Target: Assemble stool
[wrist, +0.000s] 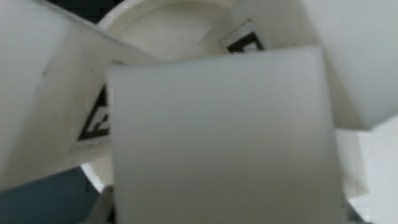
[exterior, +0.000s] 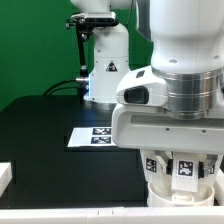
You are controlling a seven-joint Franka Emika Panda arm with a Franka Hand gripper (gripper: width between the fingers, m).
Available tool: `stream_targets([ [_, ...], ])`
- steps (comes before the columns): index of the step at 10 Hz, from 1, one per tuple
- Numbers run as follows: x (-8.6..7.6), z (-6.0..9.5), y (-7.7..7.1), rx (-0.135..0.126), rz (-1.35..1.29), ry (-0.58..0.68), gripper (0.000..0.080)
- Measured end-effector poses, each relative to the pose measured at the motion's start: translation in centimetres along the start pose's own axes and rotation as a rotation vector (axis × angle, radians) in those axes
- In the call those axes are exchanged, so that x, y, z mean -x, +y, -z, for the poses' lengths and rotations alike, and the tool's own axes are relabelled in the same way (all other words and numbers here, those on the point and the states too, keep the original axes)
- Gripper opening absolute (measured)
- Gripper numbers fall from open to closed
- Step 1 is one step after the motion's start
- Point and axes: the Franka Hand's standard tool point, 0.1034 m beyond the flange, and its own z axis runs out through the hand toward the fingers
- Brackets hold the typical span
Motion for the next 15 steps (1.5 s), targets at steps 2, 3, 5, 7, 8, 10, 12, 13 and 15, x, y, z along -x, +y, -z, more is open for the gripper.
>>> stream_targets([
  [2, -1.13, -0.19, 0.52, -0.049, -0.178, -0.035, 0.0333],
  [3, -1.25, -0.18, 0.75, -0.06, -0.208, -0.041, 0.0333],
  [5, -1.34, -0.32, 0.79, -0.063, -0.21, -0.03, 0.0333],
  [7, -1.35, -0.32, 0.8, -0.063, -0.218, -0.031, 0.0333],
  [8, -1.39, -0.32, 0.84, -0.064, -0.245, -0.031, 0.0333],
  [10, -1.78, -0.4, 0.83, -0.114, -0.521, -0.042, 0.0333],
  [12, -1.79, -0.49, 0.29, -0.166, -0.88, -0.016, 0.0333],
  [13, -1.65, -0.48, 0.31, -0.175, -0.956, -0.009, 0.0333],
  [15, -1.69, -0.42, 0.2, -0.177, -1.088, -0.02, 0.0333],
])
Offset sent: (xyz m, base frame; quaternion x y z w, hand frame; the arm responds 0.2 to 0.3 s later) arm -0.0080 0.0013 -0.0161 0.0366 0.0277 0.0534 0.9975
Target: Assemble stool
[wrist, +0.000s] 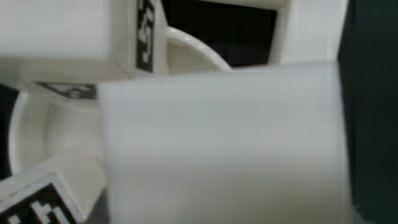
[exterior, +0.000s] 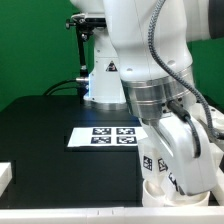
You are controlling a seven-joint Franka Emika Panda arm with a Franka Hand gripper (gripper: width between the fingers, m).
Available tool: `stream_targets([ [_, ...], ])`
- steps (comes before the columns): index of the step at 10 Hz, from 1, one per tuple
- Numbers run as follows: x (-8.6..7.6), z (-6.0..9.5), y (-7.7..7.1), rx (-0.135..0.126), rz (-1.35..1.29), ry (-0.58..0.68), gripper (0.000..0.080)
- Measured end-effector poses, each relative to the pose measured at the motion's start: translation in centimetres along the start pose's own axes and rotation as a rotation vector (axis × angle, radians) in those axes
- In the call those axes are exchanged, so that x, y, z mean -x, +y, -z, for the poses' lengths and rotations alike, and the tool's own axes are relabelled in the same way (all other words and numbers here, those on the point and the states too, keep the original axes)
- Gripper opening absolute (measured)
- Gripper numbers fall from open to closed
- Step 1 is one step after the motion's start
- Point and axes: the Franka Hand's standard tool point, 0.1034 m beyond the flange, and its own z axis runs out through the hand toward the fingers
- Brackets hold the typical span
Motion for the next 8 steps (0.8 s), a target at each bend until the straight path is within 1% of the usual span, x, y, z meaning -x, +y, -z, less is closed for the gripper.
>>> stream_targets([
  [1, 0.1, 0.0, -0.1, -0.018, -0.129, 0.0, 0.0333],
  [2, 0.3, -0.1, 0.0, -0.06, -0.288, 0.01, 0.0333],
  [3, 1.1, -0.2, 0.1, -0.106, -0.444, 0.021, 0.0333],
  [4, 2.0, -0.5, -0.1, -0.133, -0.539, 0.027, 0.0333],
  [5, 2.6, -0.6, -0.3, -0.153, -0.603, 0.028, 0.0333],
  [6, 3.2, -0.7, -0.4, -0.167, -0.596, 0.025, 0.0333],
  [8, 3.2, -0.7, -0.4, -0.165, -0.573, 0.016, 0.0333],
])
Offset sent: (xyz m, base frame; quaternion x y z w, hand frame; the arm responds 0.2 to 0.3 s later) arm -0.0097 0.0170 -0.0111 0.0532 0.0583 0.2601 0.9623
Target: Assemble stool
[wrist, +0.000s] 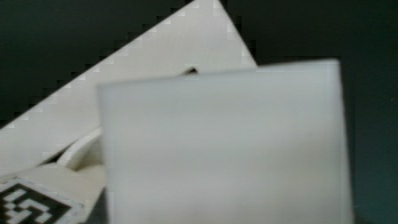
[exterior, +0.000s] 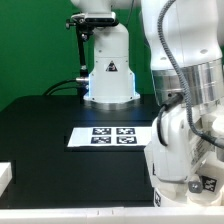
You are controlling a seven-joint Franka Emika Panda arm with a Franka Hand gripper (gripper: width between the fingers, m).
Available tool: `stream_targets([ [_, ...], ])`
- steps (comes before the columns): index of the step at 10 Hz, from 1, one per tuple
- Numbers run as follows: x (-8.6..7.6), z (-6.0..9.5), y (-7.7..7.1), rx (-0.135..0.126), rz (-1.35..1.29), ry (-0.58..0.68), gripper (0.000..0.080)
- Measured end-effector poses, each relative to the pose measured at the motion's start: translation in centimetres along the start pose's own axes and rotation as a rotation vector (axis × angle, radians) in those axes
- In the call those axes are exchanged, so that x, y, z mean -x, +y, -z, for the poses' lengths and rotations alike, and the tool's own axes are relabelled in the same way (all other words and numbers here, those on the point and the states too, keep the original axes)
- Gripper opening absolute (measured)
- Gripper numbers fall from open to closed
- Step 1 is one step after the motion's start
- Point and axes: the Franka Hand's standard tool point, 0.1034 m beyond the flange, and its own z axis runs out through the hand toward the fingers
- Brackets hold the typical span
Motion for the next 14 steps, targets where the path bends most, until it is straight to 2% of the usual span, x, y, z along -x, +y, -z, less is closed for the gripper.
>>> stream_targets([
  [1, 0.0, 0.0, 0.0, 0.0, 0.018, 0.0, 0.0333],
  [3, 0.0, 0.0, 0.0, 0.0, 0.035, 0.001, 0.0587],
  [4, 0.1, 0.7, -0.3, -0.005, 0.157, -0.008, 0.063],
  [5, 0.4, 1.7, -0.5, -0.007, 0.294, -0.017, 0.063],
  [7, 1.6, 3.9, 0.1, 0.031, 0.578, -0.036, 0.0647],
  [8, 1.4, 3.8, -0.1, 0.02, 0.627, -0.033, 0.0649],
  [11, 1.3, 3.6, -0.1, 0.022, 0.824, -0.023, 0.0649],
  [13, 2.3, 4.0, 0.5, 0.011, 1.272, 0.003, 0.0649],
  [14, 2.2, 3.6, 0.7, 0.022, 1.412, -0.001, 0.0649],
])
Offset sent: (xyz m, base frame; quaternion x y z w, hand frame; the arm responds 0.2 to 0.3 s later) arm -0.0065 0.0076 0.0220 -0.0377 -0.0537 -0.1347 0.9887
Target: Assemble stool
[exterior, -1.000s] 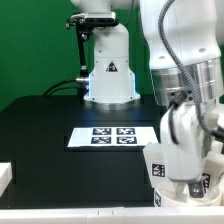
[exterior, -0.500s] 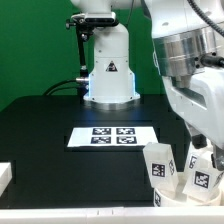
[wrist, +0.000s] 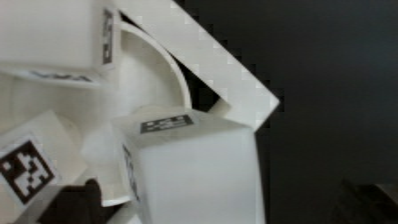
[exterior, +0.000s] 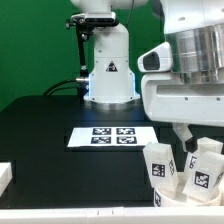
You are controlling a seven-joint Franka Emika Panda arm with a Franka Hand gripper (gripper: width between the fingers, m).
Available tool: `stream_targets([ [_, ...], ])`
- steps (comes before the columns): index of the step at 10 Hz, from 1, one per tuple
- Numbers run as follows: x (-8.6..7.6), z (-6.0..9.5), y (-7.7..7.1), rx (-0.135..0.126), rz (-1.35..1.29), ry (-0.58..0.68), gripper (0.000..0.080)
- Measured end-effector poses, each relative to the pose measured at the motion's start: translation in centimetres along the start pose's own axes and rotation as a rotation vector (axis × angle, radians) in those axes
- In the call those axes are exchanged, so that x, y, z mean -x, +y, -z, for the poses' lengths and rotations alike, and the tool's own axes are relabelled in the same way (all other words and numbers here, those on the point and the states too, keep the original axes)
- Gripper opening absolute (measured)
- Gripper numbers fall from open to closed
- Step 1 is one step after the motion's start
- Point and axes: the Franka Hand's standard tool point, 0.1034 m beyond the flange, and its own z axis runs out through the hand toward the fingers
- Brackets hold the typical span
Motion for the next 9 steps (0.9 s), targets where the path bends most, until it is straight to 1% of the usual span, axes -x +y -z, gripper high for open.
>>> stream_targets([
  [1, 0.04, -0.05, 0.08, 0.01, 0.075, 0.005, 0.0649],
  [3, -0.21, -0.01, 0.31, 0.015, 0.208, 0.007, 0.0649],
  [4, -0.32, 0.04, 0.46, 0.045, 0.373, 0.011, 0.0649],
  [5, -0.47, 0.2, 0.28, 0.08, 0.591, 0.019, 0.0649],
  [6, -0.38, 0.24, 0.28, 0.078, 0.798, -0.003, 0.0649],
  [7, -0.02, 0.15, 0.36, 0.078, 0.908, -0.037, 0.0649],
  [8, -0.2, 0.18, 0.44, 0.082, 0.928, -0.034, 0.0649],
  [9, -0.43, 0.21, 0.69, 0.092, 1.016, -0.036, 0.0649],
])
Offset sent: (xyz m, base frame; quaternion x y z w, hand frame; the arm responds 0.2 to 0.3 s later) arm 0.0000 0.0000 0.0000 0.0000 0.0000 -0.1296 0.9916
